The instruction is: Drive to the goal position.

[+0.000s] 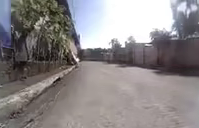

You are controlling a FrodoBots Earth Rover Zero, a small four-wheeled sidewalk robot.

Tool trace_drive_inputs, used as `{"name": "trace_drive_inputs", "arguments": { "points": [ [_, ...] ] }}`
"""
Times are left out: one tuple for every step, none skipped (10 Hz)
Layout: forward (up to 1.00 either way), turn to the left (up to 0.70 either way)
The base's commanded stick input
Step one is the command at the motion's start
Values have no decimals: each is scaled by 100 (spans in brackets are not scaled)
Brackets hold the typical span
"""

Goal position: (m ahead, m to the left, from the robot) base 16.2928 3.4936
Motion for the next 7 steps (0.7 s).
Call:
{"name": "trace_drive_inputs", "arguments": {
  "points": [
    [85,0],
    [85,0],
    [85,0],
    [85,0],
    [85,0],
    [85,0],
    [85,0]
  ]
}}
